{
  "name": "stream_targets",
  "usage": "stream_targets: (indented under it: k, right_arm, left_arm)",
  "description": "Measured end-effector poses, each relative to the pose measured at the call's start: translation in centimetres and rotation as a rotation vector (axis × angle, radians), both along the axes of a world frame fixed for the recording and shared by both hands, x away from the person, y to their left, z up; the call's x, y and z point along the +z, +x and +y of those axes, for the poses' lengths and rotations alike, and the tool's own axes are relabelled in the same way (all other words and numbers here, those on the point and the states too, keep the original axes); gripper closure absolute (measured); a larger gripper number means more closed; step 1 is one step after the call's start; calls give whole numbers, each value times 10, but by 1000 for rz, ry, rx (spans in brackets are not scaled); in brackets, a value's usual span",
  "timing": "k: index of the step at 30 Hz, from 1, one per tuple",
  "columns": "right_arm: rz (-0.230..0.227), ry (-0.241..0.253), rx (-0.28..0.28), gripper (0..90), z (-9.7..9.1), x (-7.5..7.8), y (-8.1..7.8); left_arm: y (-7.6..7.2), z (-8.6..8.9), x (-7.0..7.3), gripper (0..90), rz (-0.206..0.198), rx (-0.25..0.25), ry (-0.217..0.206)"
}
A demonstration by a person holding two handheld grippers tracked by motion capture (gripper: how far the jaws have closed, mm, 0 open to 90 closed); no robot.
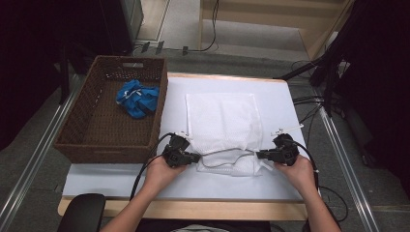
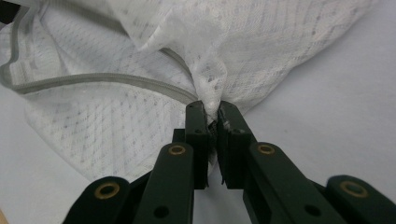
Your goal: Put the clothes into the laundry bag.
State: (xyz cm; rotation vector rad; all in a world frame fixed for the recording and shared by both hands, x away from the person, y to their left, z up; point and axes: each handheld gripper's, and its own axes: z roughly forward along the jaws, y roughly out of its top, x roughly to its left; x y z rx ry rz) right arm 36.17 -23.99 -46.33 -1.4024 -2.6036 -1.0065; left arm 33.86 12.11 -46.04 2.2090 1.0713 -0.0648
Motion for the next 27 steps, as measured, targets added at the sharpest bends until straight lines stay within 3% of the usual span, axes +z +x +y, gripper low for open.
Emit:
stream_targets:
  k: [7, 12, 15, 27]
  right_arm:
    - [-13, 3, 10, 825, 0, 0, -1]
    - [-66, 6, 19, 707, -2, 3, -4]
    - [-95, 18, 16, 661, -3, 7, -6]
    - [-151, 56, -5, 511, -3, 18, -11]
  left_arm:
    - [0, 2, 1, 808, -5, -8, -11]
    - [-1, 5, 6, 676, 5, -25, -22]
    - [-2, 7, 11, 602, 12, -21, -53]
    - [-8, 10, 28, 466, -6, -46, -95]
